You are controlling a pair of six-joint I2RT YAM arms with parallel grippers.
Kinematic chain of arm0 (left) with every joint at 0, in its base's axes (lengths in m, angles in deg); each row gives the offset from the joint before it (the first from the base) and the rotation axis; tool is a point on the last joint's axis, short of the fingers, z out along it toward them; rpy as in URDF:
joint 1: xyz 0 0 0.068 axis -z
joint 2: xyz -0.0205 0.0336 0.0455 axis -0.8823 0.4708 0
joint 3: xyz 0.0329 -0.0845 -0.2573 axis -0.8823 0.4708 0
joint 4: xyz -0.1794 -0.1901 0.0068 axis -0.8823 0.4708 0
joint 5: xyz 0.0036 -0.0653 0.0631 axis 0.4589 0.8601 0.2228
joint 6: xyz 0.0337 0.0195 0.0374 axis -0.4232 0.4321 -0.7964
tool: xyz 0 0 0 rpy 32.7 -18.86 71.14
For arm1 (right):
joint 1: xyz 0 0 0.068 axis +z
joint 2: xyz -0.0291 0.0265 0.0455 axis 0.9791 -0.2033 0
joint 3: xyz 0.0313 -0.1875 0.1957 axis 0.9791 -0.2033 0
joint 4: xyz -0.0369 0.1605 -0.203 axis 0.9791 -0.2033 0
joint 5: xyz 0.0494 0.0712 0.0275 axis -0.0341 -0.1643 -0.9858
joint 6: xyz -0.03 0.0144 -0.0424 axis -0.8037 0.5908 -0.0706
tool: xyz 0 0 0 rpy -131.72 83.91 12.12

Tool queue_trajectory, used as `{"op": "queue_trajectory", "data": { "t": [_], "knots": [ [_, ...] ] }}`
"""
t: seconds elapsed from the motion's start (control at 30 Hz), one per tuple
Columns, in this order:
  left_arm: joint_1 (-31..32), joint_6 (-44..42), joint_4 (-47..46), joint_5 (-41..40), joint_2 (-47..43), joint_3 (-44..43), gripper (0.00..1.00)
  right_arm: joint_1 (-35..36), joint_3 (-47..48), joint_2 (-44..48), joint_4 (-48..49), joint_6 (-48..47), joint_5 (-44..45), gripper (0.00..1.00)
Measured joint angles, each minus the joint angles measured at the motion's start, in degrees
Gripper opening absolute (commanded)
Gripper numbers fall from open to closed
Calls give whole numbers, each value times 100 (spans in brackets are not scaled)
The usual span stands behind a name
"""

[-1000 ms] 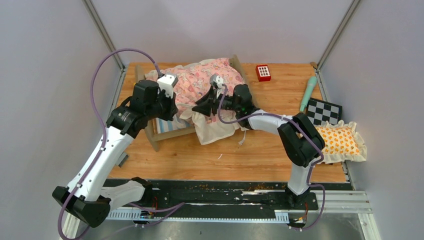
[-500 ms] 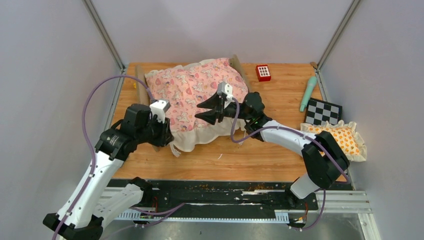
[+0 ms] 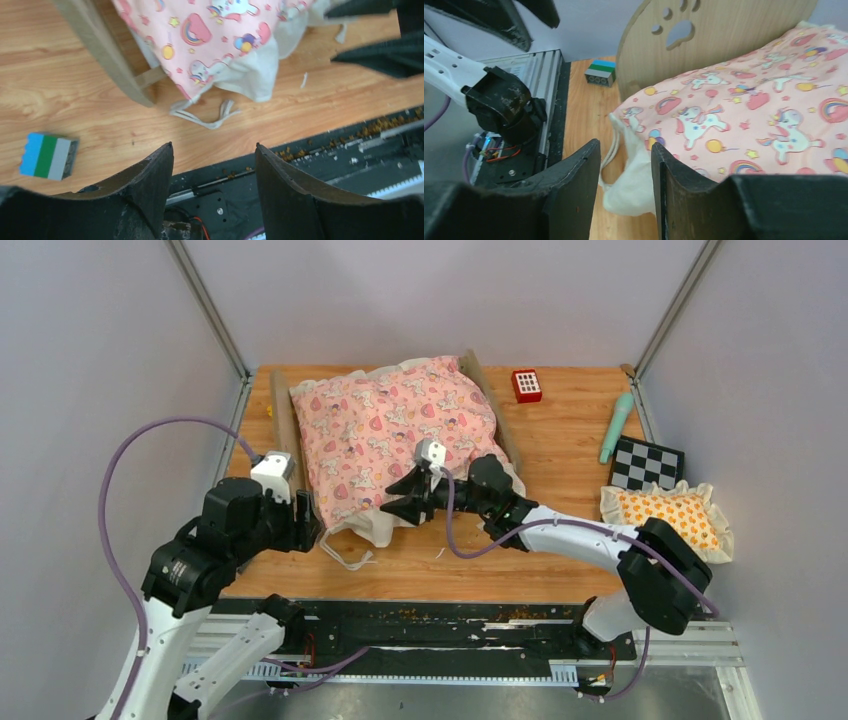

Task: Set up the pet bed
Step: Cross the ropes on the bed frame.

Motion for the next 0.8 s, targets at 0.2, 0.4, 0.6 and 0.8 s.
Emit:
{"op": "queue_trajectory", "data": {
  "t": [0.2,0.4,0.6,0.8],
  "knots": [
    [0,584,-433,-621,-472,669,61,820,-61,9,-229,59,682,32],
    [0,896,-695,-844,-1036,1388,61,1412,-319,-439,437,450,1499,34],
    [0,907,-739,-1099,-1156,1394,60,1617,-247,-1650,1058,872,2197,33],
    [0,1016,-839,-1292,-1235,1665,59,1725,243,-2741,1646,1231,2653,37]
  ]
}}
